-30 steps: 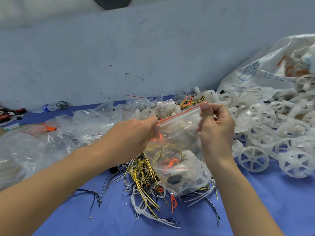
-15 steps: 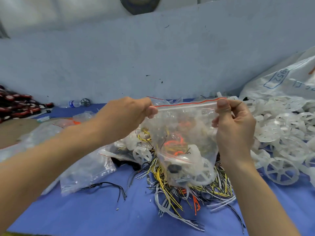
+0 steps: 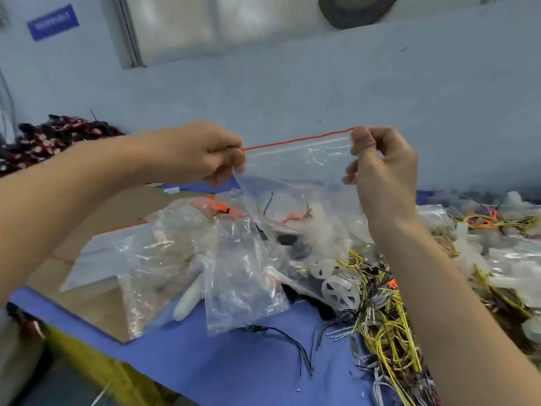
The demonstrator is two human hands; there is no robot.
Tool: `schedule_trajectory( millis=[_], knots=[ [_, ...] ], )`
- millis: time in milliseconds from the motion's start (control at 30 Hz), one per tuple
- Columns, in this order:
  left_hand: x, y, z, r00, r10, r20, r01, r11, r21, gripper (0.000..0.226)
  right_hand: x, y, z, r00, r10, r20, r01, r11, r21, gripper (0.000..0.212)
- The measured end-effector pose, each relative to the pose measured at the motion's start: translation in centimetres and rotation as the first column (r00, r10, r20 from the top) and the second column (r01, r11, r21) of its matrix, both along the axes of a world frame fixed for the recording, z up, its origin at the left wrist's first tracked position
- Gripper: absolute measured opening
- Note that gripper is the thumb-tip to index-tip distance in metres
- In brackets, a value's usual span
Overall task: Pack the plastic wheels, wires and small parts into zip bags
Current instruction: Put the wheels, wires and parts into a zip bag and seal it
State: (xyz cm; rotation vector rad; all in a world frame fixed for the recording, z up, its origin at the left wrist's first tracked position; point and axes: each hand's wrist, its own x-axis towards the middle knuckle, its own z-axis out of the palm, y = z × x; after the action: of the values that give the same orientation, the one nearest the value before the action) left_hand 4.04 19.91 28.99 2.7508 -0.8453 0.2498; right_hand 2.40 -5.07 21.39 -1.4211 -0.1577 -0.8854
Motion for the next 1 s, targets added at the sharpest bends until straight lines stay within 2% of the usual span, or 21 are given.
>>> schedule_trajectory(
  millis=[100,200,267,367,500,600,700,800,867,933,1000],
  knots=[
    [-0.6,2.6,1.4,1.0,0.009,-0.019,-0.01,0.995,-0.096,0.033,0.4,1.7,0.6,0.994,0.107,0.018,-0.107,0.994,0.013,0.016],
    [0.3,4.7,1.9,0.992,0.114,-0.057,-0.121,0.983,-0.138,0.034,2.5,3.9,1.1,0.986,0.169,-0.002,-0.169,0.986,-0.011,0.016],
    [1.8,5.9,0.6,0.971,0.207,-0.123,-0.218,0.972,-0.086,0.034,5.0,5.7,0.4,0.98,0.186,-0.067,-0.189,0.981,-0.038,0.017],
    [4.9,7.8,-3.7,0.914,0.322,-0.246,-0.321,0.946,0.046,0.034,9.3,8.8,-2.8,0.947,0.204,-0.25,-0.237,0.965,-0.113,0.024],
    [9.1,11.4,-11.1,0.775,0.54,-0.329,-0.493,0.842,0.219,0.031,13.7,12.9,-9.7,0.833,0.189,-0.521,-0.367,0.892,-0.263,0.029],
    [11.5,13.4,-15.4,0.687,0.657,-0.311,-0.582,0.753,0.307,0.024,15.3,14.6,-13.2,0.742,0.191,-0.642,-0.49,0.809,-0.325,0.022],
    [12.6,14.6,-17.0,0.643,0.719,-0.264,-0.641,0.694,0.328,0.025,15.8,13.7,-13.9,0.761,0.174,-0.625,-0.486,0.792,-0.37,0.024],
    [13.1,15.2,-18.2,0.593,0.753,-0.285,-0.674,0.658,0.335,0.022,14.7,11.1,-13.7,0.801,0.172,-0.573,-0.469,0.775,-0.423,0.018],
    [13.1,14.7,-18.7,0.595,0.758,-0.265,-0.686,0.652,0.323,0.022,13.6,9.1,-13.3,0.817,0.198,-0.542,-0.478,0.759,-0.443,0.015],
    [13.1,13.7,-18.7,0.633,0.758,-0.157,-0.716,0.65,0.256,0.028,12.2,7.3,-12.8,0.833,0.206,-0.514,-0.47,0.753,-0.46,0.018],
    [13.1,12.3,-18.1,0.652,0.756,-0.05,-0.749,0.654,0.107,0.031,10.9,5.8,-12.2,0.853,0.191,-0.485,-0.444,0.754,-0.484,0.019]
  ],
)
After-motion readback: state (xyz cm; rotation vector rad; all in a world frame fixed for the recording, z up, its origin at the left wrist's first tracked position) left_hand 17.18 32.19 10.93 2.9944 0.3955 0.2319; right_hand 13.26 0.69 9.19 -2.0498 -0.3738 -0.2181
